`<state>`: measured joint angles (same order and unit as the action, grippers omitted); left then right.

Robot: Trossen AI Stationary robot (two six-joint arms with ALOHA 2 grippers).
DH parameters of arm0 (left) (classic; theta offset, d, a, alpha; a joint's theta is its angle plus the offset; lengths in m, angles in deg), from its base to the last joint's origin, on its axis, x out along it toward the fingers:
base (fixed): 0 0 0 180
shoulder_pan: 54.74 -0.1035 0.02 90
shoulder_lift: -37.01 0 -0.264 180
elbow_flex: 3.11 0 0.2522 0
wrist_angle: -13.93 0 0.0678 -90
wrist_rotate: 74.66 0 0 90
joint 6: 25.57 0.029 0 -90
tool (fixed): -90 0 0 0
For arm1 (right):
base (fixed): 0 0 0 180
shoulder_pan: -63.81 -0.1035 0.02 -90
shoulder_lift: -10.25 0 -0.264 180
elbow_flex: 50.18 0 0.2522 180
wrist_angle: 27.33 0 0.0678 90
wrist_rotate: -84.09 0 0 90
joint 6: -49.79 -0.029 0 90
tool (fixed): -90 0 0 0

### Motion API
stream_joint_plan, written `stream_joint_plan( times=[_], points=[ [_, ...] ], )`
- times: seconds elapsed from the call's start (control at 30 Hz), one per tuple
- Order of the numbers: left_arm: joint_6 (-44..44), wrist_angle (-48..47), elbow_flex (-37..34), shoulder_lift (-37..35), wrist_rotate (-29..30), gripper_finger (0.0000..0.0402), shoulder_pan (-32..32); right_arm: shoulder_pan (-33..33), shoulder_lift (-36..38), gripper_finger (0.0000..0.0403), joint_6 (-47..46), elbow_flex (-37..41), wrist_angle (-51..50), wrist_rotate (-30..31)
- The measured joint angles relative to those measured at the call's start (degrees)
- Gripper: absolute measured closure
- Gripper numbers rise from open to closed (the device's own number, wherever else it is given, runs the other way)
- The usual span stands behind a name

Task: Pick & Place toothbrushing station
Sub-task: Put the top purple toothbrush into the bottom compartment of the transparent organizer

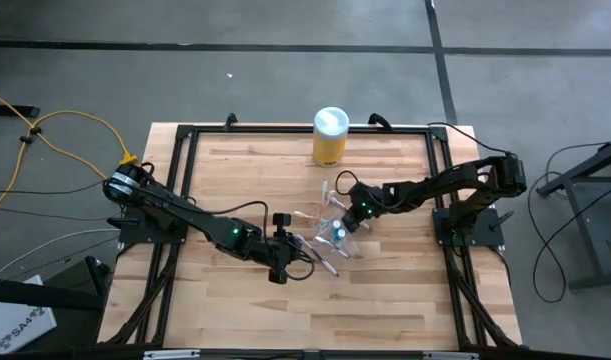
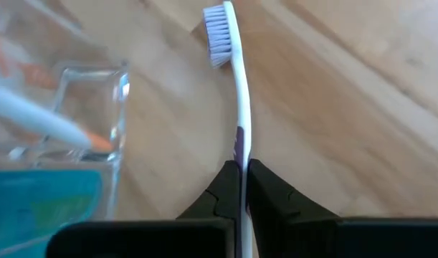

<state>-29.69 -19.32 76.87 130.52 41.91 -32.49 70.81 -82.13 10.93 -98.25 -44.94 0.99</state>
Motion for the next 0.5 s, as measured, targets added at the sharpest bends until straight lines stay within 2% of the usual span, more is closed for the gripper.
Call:
stream_joint_plan(
  times=[0.27,0.5],
  points=[
    [0.0,0.0,0.0,0.0,0.0,0.0342,0.1,0.2,0.0,0.0395,-1.6,0.0,-1.6,4.3],
    [0.0,0.0,0.0,0.0,0.0,0.0342,0.1,0.3,0.0,0.0376,-1.4,0.0,-1.2,2.0]
  ],
)
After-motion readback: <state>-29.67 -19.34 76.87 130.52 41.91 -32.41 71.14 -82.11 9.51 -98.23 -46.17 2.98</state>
